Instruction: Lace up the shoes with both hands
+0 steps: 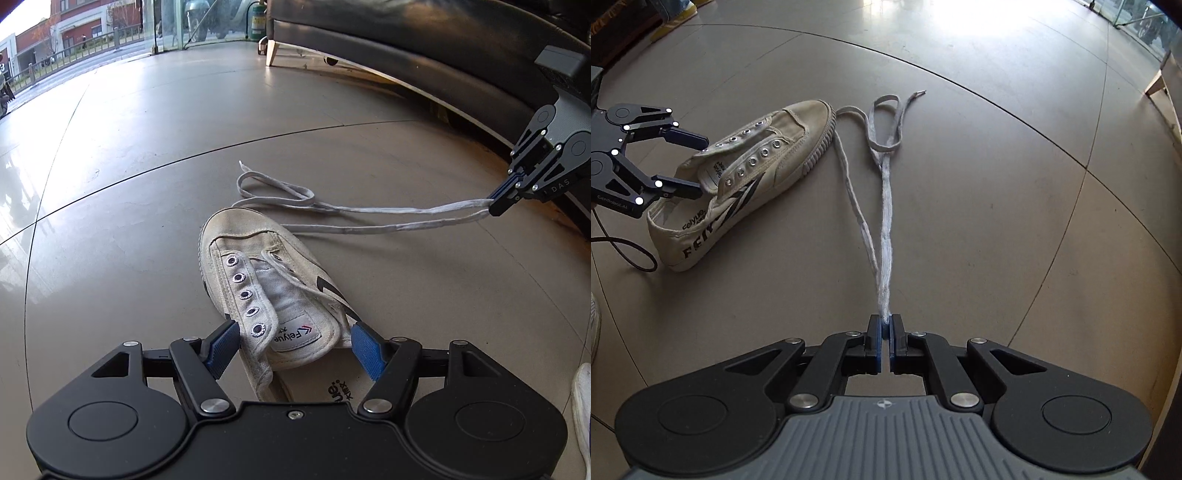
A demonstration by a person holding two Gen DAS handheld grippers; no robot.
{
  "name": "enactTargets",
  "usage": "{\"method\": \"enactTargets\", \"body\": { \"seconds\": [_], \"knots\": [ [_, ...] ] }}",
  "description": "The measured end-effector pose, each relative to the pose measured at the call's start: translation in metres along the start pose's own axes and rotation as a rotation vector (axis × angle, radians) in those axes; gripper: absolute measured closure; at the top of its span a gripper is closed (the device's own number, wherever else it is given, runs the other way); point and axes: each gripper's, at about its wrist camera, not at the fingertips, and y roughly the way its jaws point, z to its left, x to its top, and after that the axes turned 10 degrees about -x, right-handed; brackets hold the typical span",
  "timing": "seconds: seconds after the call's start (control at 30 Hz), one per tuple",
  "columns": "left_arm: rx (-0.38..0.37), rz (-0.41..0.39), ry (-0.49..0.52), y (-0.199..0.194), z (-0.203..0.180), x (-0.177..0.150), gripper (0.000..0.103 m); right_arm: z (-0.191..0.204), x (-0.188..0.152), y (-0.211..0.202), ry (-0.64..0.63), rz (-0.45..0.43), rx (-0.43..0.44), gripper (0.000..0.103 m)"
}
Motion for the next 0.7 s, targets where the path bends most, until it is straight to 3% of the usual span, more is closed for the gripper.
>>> {"method": "enactTargets", "body": {
  "seconds": [0.03,0.13,0.3,0.47,0.57,0.7],
  "knots": [
    [-0.001,0.001,-0.004,0.000,0.001,0.000,0.040,-0.005,0.002,0.003,0.012,0.016,-0.013,0.094],
    [0.000,0.008,-0.012,0.000,0.002,-0.002,0.040,-0.019,0.006,0.014,0.047,0.063,-0.050,0.069],
    [0.002,0.018,-0.020,0.002,0.004,-0.003,0.040,-0.043,0.016,0.031,0.106,0.135,-0.109,0.067],
    [0.008,0.023,-0.013,0.005,0.002,-0.003,0.040,-0.039,0.076,0.058,0.166,-0.040,-0.040,0.067],
    [0.013,0.030,-0.008,0.008,0.002,-0.003,0.040,-0.044,0.112,0.087,0.219,-0.142,-0.044,0.070],
    [0.012,0.033,-0.010,0.008,0.003,-0.003,0.039,-0.057,0.152,0.127,0.355,-0.153,-0.017,0.073]
  ]
}}
